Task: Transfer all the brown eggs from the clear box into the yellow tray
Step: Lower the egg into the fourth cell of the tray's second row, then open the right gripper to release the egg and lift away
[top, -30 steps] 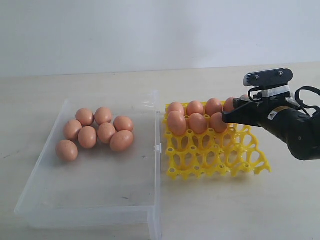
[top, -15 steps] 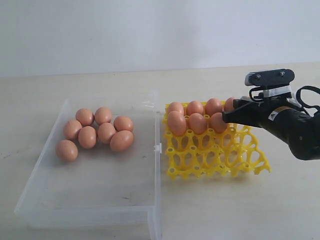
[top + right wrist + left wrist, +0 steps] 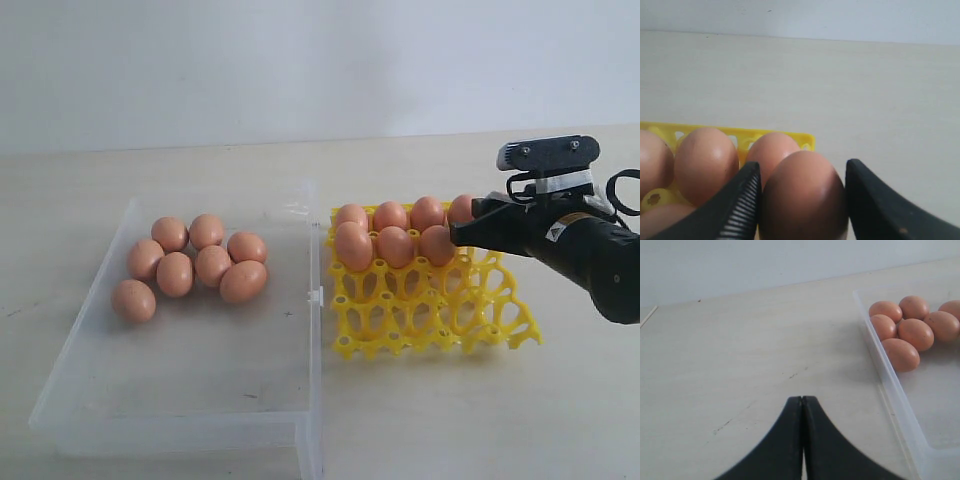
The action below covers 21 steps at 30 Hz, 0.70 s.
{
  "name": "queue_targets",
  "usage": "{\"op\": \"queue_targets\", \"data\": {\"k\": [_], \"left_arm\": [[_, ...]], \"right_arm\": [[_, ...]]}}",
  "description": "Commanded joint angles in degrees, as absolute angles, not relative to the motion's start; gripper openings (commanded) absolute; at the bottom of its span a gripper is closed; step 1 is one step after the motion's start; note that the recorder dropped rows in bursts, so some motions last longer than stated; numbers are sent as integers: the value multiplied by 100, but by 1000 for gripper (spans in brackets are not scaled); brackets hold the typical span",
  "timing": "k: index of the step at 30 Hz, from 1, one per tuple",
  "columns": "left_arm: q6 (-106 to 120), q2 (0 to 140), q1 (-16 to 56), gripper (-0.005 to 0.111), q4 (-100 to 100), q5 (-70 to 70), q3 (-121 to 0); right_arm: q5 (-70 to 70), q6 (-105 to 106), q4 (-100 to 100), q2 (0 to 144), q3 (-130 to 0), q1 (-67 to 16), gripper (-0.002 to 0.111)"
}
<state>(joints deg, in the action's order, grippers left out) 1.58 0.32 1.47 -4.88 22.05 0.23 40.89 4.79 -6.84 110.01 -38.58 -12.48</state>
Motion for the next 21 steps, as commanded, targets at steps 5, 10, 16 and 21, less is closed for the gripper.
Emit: {"op": "queue_targets", "data": {"k": [5, 10, 16, 21], "left_arm": [[135, 0, 176, 0, -457, 2169, 0], [150, 0, 176, 0, -457, 2169, 0], [129, 0, 176, 0, -457, 2169, 0], [150, 0, 176, 0, -457, 2169, 0]], "right_arm": [[4280, 359, -646, 10948, -3662, -1219, 0], [4440, 344, -646, 11103, -3662, -1219, 0], [4382, 344, -646, 11410, -3818, -1219, 0], [4383, 344, -646, 11410, -3925, -1219, 0]]}}
